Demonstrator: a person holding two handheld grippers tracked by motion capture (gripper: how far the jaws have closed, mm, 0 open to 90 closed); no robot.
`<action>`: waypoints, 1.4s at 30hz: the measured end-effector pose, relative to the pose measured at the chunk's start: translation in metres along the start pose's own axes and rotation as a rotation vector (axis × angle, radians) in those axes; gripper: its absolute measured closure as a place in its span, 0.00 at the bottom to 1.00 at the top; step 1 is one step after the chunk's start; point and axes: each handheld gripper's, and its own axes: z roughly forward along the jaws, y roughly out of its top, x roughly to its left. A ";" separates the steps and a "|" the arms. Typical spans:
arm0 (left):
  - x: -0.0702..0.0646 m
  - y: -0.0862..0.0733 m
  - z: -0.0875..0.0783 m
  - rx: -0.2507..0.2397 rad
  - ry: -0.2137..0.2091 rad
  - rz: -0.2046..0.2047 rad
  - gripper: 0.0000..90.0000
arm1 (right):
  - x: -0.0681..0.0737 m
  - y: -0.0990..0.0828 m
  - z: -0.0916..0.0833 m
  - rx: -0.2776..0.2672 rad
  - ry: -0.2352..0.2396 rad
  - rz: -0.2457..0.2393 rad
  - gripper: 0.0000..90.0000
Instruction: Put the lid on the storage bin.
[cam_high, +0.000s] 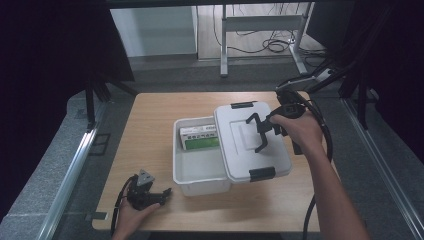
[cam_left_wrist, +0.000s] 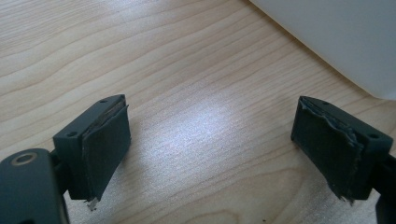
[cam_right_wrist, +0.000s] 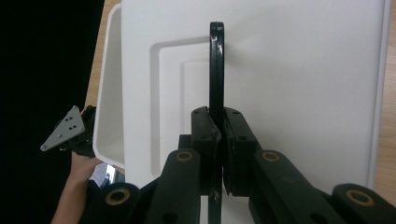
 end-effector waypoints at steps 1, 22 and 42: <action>0.000 0.000 0.000 -0.002 0.000 -0.003 0.13 | 0.002 0.001 0.001 0.002 0.003 -0.002 0.94; 0.000 0.000 0.001 -0.004 0.000 0.000 0.13 | 0.043 0.011 0.031 0.044 0.014 -0.034 0.94; 0.000 0.001 0.002 -0.004 -0.004 0.004 0.13 | 0.074 0.017 0.061 0.075 0.031 -0.023 0.94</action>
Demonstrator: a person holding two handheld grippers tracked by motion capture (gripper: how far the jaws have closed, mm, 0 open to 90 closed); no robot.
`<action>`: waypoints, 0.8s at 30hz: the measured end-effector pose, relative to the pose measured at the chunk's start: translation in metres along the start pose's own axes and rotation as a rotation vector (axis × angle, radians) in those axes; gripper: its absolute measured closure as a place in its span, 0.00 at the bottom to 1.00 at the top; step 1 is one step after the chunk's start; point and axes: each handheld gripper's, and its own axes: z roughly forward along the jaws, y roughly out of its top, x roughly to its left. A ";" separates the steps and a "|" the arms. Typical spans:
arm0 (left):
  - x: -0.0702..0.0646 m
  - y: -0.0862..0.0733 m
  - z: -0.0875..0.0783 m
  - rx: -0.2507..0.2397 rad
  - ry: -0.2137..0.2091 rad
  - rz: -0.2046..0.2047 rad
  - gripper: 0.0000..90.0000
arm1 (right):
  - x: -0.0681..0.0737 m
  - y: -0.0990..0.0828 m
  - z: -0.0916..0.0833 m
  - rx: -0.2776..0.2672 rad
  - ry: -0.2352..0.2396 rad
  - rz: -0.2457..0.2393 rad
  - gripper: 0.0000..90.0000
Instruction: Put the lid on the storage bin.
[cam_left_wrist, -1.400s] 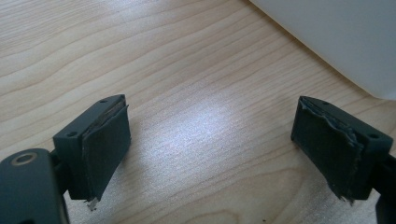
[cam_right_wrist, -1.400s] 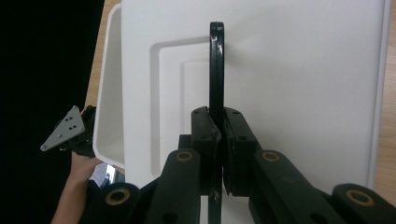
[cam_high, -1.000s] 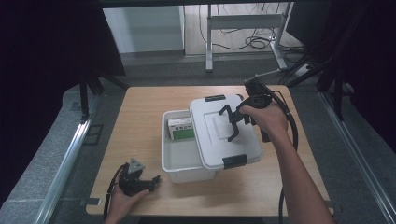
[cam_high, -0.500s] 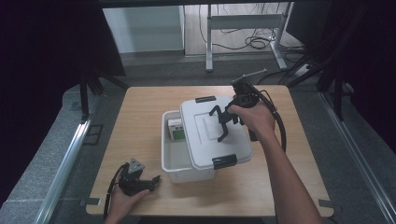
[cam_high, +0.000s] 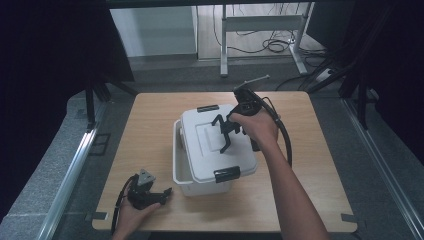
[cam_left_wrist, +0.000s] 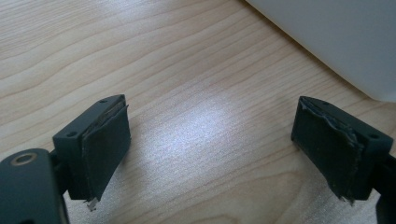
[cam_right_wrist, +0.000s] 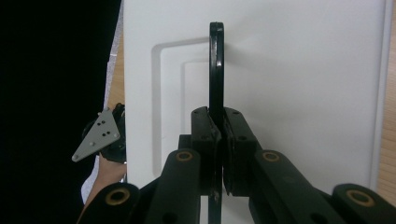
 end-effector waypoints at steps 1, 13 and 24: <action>0.000 0.000 0.000 0.000 0.000 0.000 0.13 | 0.002 0.000 0.002 0.001 0.001 -0.004 0.94; 0.000 0.000 0.000 0.000 -0.002 0.001 0.13 | 0.006 0.003 0.009 -0.012 0.001 0.044 0.94; 0.000 0.001 0.001 -0.001 -0.006 0.004 0.13 | 0.018 0.008 0.025 0.000 -0.005 0.066 0.94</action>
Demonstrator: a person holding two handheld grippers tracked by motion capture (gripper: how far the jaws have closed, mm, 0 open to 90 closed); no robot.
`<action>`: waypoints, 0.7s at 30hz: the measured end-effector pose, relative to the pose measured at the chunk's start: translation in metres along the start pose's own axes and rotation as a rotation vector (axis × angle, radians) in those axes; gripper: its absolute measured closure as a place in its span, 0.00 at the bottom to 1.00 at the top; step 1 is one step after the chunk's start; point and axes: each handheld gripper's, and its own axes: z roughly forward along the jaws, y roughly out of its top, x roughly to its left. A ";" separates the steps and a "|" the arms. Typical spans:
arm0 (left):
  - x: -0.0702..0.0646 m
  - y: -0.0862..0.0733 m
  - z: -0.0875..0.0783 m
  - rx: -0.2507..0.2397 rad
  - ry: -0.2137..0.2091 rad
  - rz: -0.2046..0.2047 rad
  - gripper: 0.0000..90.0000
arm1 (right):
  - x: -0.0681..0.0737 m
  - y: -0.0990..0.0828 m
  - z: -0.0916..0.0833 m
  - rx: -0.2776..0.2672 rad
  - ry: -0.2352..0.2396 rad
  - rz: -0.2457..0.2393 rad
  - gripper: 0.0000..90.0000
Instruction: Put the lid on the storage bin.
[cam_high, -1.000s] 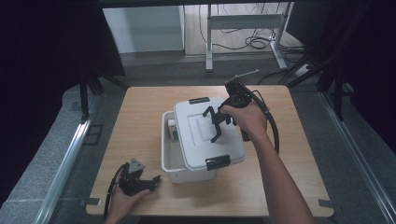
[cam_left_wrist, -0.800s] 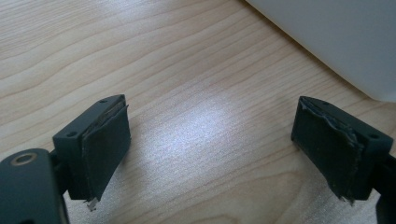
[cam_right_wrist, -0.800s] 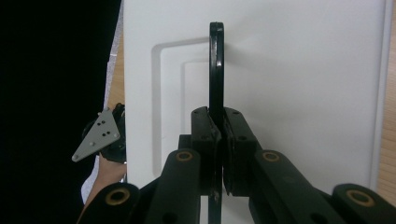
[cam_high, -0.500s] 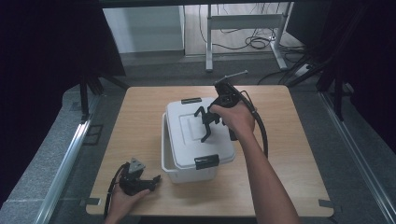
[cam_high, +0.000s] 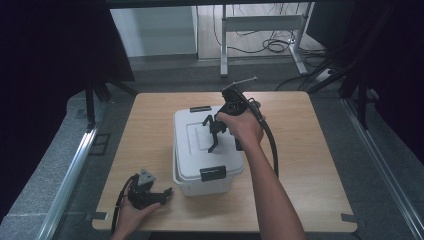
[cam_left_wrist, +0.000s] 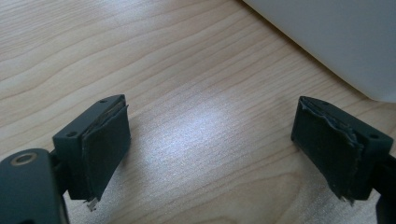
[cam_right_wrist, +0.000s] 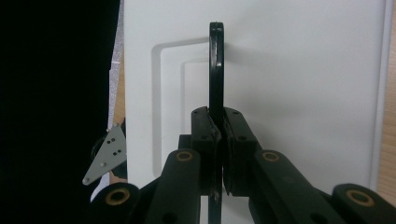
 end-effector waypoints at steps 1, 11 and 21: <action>0.000 0.000 0.000 0.000 0.000 0.001 0.13 | 0.001 0.001 0.002 0.003 0.003 0.015 0.94; 0.000 0.000 0.000 0.000 0.000 0.002 0.13 | 0.002 0.002 0.015 -0.005 -0.014 0.062 0.94; 0.000 0.000 0.000 0.001 -0.001 0.003 0.13 | -0.006 -0.001 0.024 0.004 0.008 0.078 0.94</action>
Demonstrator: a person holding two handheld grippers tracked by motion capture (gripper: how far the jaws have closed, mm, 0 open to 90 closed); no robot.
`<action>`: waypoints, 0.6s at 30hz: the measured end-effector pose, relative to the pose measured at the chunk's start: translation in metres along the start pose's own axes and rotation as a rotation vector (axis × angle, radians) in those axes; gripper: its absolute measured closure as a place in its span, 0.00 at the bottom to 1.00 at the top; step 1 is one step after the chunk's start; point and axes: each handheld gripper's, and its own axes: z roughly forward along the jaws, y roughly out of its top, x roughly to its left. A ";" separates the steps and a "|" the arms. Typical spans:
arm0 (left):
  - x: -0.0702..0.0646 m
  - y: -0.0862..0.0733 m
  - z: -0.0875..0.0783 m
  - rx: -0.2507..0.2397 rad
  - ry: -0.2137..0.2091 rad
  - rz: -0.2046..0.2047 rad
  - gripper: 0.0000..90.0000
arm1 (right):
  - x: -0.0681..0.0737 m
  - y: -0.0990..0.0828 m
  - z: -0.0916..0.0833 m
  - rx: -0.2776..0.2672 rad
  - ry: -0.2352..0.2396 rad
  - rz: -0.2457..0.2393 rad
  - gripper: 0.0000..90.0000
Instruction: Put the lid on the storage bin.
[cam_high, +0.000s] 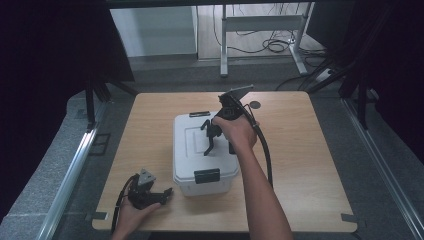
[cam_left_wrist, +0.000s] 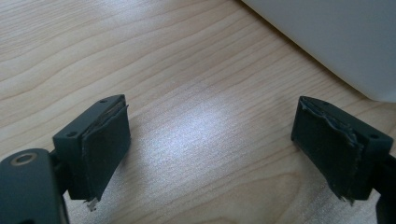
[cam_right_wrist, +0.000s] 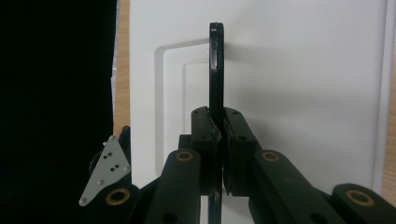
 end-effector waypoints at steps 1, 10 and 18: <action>0.000 0.000 0.000 0.000 0.000 0.000 0.13 | 0.001 -0.001 0.000 0.002 0.003 -0.004 0.94; 0.000 0.000 0.000 -0.001 0.000 -0.004 0.13 | 0.002 -0.006 0.010 -0.001 -0.022 -0.012 0.94; 0.000 0.000 0.000 -0.001 0.000 -0.003 0.13 | 0.003 -0.007 0.011 -0.015 -0.037 -0.043 0.93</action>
